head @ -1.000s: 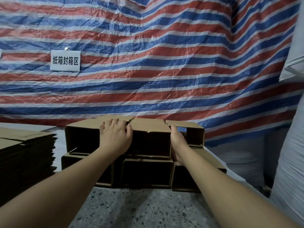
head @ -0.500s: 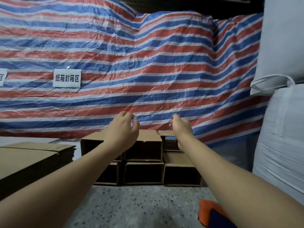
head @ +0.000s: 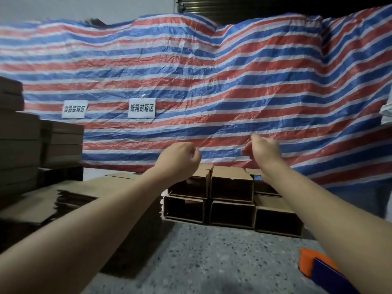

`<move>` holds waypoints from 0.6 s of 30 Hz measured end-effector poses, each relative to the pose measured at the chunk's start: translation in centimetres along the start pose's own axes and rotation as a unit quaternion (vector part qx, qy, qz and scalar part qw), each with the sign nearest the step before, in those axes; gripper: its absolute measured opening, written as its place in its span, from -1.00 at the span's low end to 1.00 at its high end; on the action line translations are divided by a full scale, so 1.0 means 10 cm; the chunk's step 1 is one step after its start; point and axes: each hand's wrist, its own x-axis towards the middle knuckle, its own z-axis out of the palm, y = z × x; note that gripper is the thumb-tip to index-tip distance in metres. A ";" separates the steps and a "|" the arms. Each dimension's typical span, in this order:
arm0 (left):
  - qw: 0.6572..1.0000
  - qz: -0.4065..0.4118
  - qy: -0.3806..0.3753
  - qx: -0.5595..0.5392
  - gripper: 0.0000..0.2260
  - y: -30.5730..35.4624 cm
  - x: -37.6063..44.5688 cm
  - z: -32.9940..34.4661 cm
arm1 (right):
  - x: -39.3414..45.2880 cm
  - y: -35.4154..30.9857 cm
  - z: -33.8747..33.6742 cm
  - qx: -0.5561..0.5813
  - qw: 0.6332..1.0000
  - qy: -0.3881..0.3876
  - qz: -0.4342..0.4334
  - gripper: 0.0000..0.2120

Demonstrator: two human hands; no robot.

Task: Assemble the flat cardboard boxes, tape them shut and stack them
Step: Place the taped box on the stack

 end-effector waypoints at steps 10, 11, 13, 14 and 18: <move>0.929 -0.215 -0.218 0.206 -0.41 -1.27 -0.40 0.02 | -0.24 0.10 1.06 -0.053 0.971 -0.232 -0.008 -0.58; 0.914 -0.243 -0.243 0.216 -0.39 -1.36 -0.45 0.03 | -0.26 0.09 1.11 -0.062 0.965 -0.253 -0.009 -0.54; 0.884 -0.288 -0.282 0.238 -0.39 -1.49 -0.53 0.06 | -0.28 0.07 1.16 -0.079 0.956 -0.283 -0.007 -0.50; 0.873 -0.298 -0.294 0.250 -0.41 -1.53 -0.57 0.09 | -0.29 0.06 1.18 -0.087 0.953 -0.291 -0.005 -0.50; 0.867 -0.276 -0.291 0.297 -0.47 -1.52 -0.65 0.18 | -0.31 0.09 1.20 -0.119 0.945 -0.303 0.000 -0.50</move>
